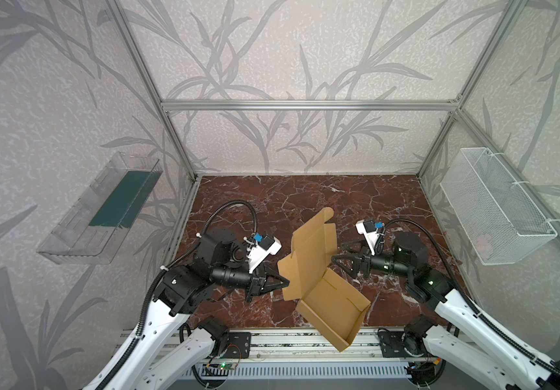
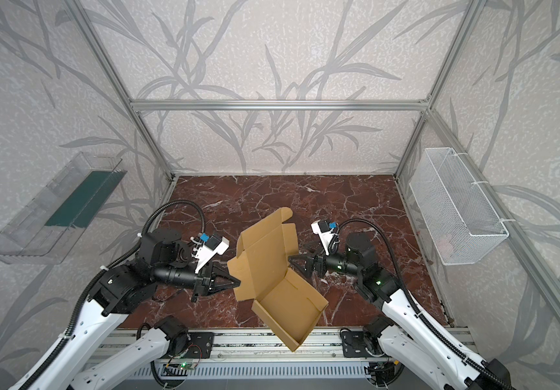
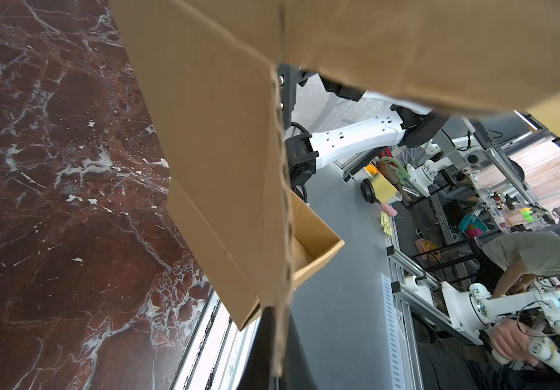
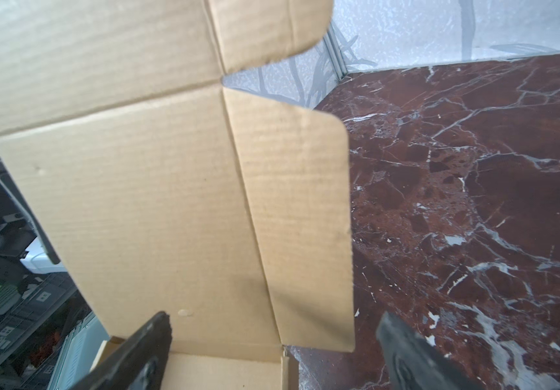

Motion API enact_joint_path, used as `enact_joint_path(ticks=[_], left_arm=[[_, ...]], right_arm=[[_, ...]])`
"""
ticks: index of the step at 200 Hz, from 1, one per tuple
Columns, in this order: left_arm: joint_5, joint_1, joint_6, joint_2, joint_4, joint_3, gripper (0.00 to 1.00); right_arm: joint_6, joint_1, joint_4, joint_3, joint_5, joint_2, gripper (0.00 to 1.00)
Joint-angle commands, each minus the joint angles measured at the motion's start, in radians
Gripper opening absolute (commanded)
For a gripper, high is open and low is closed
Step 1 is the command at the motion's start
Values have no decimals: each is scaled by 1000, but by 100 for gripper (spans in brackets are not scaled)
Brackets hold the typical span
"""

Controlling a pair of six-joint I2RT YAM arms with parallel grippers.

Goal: Assemble paper box
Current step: Place the paper box at the center of the table.

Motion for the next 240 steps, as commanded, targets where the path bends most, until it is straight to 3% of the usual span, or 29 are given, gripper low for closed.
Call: enact_joint_path(ticks=[1,73,152,240], left_arm=[[57,2,53,5,-36,21,0],[103,3,52,-25,-41,25,0],[129,3,36,-28,-14,16,0],[130,2,34,-25,-10,13,0]], right_arm=[[18,-9,69,-13,-53,2,95],[20,-34,99,-13,-35,52,91],[116,-37,335,-42,-194,158,89],[167,-37,447,-79,-277,193,65]])
